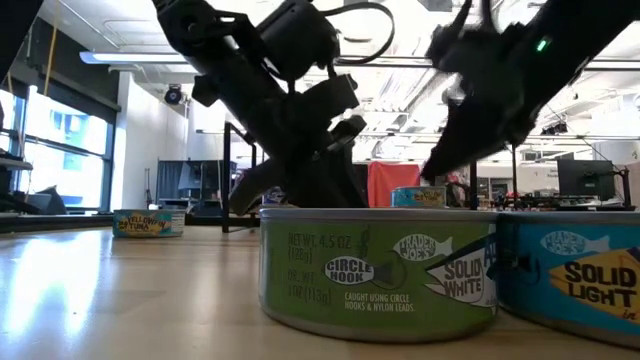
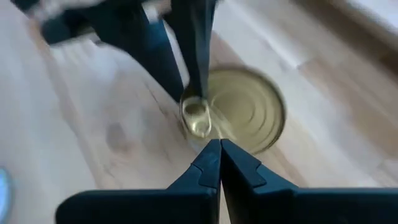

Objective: Stack canned seafood by type on shelf
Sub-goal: Put the right green tuna can on the shelf aligned with the other green tuna can

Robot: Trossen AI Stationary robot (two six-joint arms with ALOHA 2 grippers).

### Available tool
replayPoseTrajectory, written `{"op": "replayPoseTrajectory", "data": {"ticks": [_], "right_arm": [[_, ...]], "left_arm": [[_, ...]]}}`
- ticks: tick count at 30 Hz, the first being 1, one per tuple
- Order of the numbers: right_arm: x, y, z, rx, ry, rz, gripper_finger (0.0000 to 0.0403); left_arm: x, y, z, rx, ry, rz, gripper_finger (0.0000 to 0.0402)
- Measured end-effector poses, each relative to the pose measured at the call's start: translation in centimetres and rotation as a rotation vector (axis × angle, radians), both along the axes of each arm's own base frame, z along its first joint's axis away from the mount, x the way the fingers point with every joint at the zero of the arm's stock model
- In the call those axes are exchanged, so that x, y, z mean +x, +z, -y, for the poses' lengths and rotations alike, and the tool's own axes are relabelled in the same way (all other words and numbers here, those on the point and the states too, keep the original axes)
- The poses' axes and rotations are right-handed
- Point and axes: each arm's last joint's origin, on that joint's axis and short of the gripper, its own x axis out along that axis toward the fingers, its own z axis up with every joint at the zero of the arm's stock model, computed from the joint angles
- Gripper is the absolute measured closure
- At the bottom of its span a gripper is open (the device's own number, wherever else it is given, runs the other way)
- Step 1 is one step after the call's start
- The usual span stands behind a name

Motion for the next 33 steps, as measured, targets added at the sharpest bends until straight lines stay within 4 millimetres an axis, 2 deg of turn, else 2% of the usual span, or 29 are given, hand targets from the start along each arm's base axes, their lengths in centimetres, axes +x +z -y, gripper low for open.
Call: {"op": "replayPoseTrajectory", "data": {"ticks": [6, 11, 16, 21, 25, 28, 33], "right_arm": [[-1.6, 2.0, -2.3, -0.029, 0.091, 0.075, 0.0403], [-1.7, 2.0, -2.6, -0.075, 0.148, 0.053, 0.0382], [-1.3, 1.9, -1.9, -0.176, 0.243, -0.022, 0.03], [-0.6, 0.8, -1.5, -0.382, 0.48, -0.181, 0.0205], [0.2, -1.0, -2.0, -0.595, 0.689, -0.299, 0.0172], [1.1, -2.0, -2.3, -0.714, 0.678, -0.294, 0.017], [2.0, -2.7, -2.4, -0.806, 0.543, -0.248, 0.0171]], "left_arm": [[0.1, 0.1, 0.0, -0.045, 0.013, 0.006, 0.0393], [0.1, 0.3, 0.4, -0.143, 0.072, 0.01, 0.0398], [-0.2, 1.4, 1.1, -0.253, 0.168, 0.031, 0.0401], [-0.4, 3.0, 1.2, -0.368, 0.268, 0.068, 0.0401], [-0.6, 4.6, 0.9, -0.443, 0.323, 0.103, 0.0401], [-0.6, 5.2, 0.7, -0.469, 0.342, 0.118, 0.0401], [-0.6, 5.2, 0.6, -0.473, 0.359, 0.122, 0.0401]]}}
